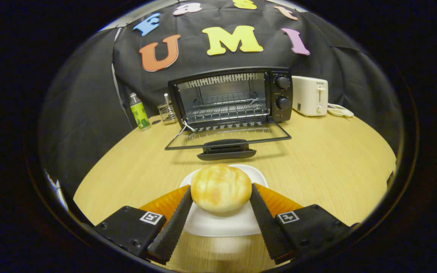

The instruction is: Open the toaster oven, put the food inside, and close the toaster oven door.

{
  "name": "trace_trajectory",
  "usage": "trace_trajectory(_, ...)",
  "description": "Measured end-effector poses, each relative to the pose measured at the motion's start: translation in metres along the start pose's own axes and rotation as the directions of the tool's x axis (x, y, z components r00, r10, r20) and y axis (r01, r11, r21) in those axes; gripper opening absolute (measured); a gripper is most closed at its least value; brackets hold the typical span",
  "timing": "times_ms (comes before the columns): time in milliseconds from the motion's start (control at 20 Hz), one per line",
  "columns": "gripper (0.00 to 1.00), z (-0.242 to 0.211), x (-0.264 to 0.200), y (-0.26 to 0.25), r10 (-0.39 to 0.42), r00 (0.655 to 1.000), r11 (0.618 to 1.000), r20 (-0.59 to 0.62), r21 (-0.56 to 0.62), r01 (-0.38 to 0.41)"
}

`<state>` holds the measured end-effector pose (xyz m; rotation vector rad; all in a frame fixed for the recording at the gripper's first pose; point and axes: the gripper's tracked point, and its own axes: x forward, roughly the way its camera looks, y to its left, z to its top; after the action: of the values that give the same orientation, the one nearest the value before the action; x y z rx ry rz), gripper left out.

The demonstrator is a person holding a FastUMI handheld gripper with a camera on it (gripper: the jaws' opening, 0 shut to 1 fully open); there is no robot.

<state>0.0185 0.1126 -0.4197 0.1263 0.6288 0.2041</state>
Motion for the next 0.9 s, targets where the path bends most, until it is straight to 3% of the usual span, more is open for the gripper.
trace_trajectory(350,0.94,0.051,-0.008,0.015,0.122,0.985,0.975,0.123,0.17,-0.142)
trace_trajectory(900,0.94,0.136,0.057,0.013,0.173,0.958,0.922,0.23,0.305,-0.24)
